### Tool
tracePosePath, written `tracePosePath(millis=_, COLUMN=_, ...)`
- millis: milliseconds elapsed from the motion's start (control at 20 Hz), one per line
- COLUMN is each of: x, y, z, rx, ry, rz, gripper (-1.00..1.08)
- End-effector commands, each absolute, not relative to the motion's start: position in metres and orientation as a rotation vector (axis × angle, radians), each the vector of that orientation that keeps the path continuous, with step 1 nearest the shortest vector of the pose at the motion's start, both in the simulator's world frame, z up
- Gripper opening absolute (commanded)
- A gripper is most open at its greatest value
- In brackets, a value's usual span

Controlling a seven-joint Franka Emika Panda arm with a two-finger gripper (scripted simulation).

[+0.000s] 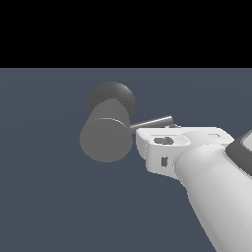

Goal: Turn on the faucet by rotating a designated handle.

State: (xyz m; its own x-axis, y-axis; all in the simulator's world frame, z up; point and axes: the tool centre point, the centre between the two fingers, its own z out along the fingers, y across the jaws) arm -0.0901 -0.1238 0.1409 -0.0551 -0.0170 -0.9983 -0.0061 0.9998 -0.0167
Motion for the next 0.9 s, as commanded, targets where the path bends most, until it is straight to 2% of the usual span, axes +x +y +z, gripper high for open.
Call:
tracePosePath(millis=0, x=-0.090, y=-0.105, z=0.170, rx=-0.039, ry=1.586, rz=0.015, gripper=-1.00)
tracePosePath(millis=400, x=-0.091, y=-0.094, z=0.201, rx=-0.044, ry=1.572, rz=0.023, gripper=-1.00)
tracePosePath(millis=450, x=-0.091, y=-0.094, z=0.201, rx=-0.044, ry=1.572, rz=0.023, gripper=-1.00)
tracePosePath(millis=500, x=-0.092, y=-0.112, z=0.169, rx=-0.019, ry=1.627, rz=-0.003, gripper=-1.00)
tracePosePath(millis=850, x=-0.092, y=-0.093, z=0.194, rx=-0.027, ry=1.610, rz=0.005, gripper=-1.00)
